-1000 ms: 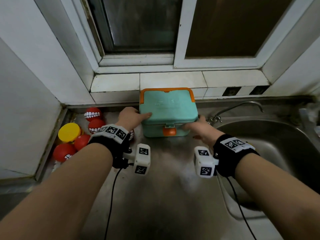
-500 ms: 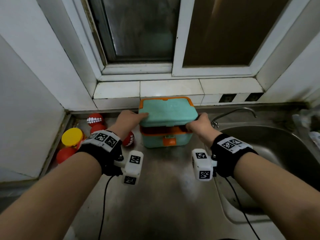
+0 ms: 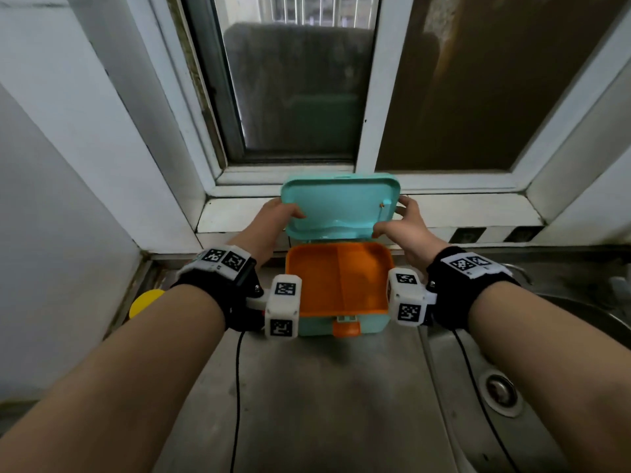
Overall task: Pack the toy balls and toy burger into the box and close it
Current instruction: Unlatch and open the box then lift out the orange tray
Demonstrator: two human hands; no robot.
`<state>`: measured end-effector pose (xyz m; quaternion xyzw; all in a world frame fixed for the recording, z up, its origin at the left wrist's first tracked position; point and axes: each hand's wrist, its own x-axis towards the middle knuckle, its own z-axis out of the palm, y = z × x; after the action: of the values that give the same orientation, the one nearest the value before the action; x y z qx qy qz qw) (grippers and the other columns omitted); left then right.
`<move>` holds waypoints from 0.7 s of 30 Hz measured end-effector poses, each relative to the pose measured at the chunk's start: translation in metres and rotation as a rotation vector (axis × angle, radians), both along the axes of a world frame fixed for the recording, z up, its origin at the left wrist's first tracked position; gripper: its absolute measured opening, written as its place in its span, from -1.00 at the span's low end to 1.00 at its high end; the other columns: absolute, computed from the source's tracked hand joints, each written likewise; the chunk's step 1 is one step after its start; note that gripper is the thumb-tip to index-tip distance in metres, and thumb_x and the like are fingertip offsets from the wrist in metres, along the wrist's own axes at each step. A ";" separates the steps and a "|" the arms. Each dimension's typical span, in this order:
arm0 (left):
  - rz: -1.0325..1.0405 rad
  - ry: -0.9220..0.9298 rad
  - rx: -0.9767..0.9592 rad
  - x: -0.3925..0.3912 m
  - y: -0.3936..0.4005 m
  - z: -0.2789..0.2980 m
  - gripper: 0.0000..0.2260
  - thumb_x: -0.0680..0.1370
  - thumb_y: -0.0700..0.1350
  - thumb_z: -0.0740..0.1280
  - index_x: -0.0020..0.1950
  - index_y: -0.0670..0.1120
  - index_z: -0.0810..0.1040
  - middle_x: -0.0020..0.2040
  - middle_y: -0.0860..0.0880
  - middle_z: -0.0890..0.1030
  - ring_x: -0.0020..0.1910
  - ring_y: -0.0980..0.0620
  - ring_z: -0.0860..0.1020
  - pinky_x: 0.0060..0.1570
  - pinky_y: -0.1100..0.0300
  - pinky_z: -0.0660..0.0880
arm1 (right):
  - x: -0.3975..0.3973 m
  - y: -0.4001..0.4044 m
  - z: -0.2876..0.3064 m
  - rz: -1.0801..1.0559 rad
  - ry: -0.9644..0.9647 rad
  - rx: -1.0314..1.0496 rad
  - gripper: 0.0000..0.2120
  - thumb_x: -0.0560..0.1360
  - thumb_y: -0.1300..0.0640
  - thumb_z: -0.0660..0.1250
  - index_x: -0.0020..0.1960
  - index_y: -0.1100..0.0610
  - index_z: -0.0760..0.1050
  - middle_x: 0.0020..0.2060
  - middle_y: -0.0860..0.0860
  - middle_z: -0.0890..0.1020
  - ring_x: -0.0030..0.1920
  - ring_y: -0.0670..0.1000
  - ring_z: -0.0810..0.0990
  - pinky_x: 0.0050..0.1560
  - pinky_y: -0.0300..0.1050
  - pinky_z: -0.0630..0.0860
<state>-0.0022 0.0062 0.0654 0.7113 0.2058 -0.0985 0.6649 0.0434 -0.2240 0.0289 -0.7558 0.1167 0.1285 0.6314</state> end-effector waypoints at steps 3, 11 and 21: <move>-0.012 -0.051 -0.024 -0.017 0.005 -0.001 -0.66 0.39 -0.28 0.27 0.05 0.09 0.49 -0.06 0.13 0.51 -0.13 0.23 0.39 -0.28 0.23 0.25 | -0.006 -0.001 0.009 0.053 -0.013 -0.014 -0.08 0.25 0.39 0.41 0.49 -0.02 0.13 0.16 -0.06 0.42 0.05 -0.02 0.52 -0.21 -0.21 0.48; 0.131 -0.135 -0.065 -0.055 0.029 -0.020 -0.49 0.36 -0.37 0.26 0.16 0.10 0.29 -0.15 0.26 0.60 -0.19 0.29 0.56 -0.37 0.36 0.46 | -0.035 0.021 0.007 0.189 -0.033 0.035 -0.26 0.27 0.35 0.41 0.40 0.05 0.33 0.05 -0.03 0.62 0.02 -0.04 0.60 -0.22 -0.26 0.54; 0.248 -0.029 0.106 -0.131 0.090 -0.048 -0.43 0.39 -0.35 0.33 0.39 -0.13 0.37 0.19 -0.03 0.54 0.17 -0.06 0.54 -0.08 0.22 0.54 | -0.073 0.110 -0.025 0.194 -0.120 -0.051 -0.25 0.33 0.28 0.45 0.45 0.13 0.23 0.12 -0.10 0.46 -0.08 -0.09 0.57 -0.17 -0.19 0.58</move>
<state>-0.1336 0.0963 0.0177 0.7158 0.2875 0.0058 0.6364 -0.0294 -0.1142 0.0042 -0.7856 0.0082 0.1405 0.6026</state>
